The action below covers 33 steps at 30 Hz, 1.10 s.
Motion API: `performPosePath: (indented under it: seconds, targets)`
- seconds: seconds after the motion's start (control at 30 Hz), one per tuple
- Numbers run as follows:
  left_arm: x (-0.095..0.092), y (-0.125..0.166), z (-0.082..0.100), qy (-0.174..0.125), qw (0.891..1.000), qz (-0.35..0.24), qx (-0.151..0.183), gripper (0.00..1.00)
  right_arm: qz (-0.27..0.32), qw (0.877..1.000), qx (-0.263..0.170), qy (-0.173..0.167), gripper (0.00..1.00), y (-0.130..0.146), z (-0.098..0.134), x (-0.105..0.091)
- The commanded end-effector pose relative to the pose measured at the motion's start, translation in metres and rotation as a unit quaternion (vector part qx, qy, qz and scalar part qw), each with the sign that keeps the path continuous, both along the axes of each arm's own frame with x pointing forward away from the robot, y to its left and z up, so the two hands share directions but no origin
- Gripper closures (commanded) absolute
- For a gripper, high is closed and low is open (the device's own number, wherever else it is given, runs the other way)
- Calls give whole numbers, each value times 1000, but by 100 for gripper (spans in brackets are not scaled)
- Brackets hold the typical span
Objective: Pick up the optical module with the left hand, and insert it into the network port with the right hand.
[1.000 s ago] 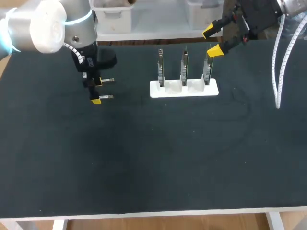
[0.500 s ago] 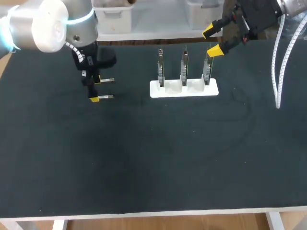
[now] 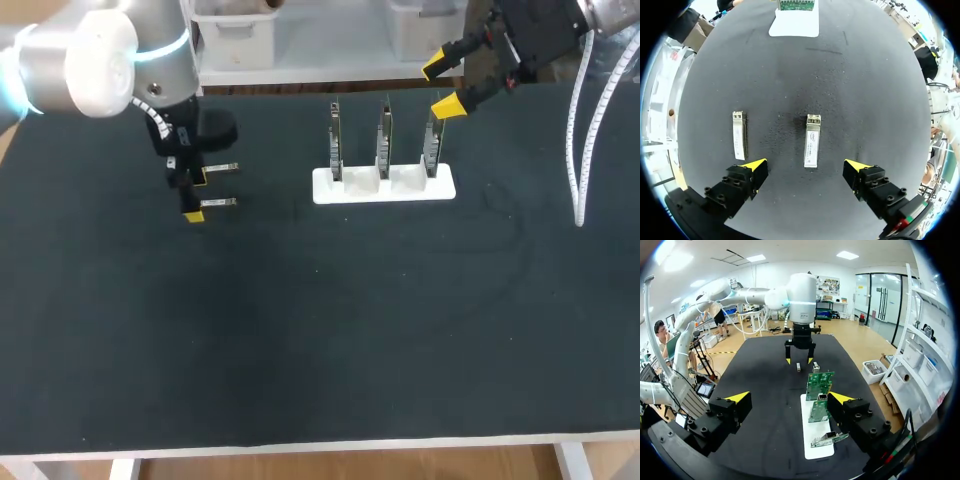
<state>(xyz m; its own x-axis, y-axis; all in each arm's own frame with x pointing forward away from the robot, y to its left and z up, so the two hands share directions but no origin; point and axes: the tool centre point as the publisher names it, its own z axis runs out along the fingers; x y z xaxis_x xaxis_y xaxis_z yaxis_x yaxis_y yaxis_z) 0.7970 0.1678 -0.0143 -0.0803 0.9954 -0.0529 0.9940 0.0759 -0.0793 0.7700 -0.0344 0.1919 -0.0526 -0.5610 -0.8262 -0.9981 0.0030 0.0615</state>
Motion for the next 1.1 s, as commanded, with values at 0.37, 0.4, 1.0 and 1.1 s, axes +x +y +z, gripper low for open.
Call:
performPosePath:
  seconds: [0.37,0.4,1.0,1.1]
  targets:
    - [5,-9,0,9,1000,-9,5,0,1,1000,0,0,0,0,0,1]
    - [5,-9,0,9,1000,-9,6,0,1,1000,0,0,0,0,0,1]
    - [-1,-13,-4,15,1000,-21,-2,100,1,1000,0,0,0,0,0,1]
    - [-2,-11,-5,16,1000,-19,-3,100,1,1000,0,0,0,0,0,1]
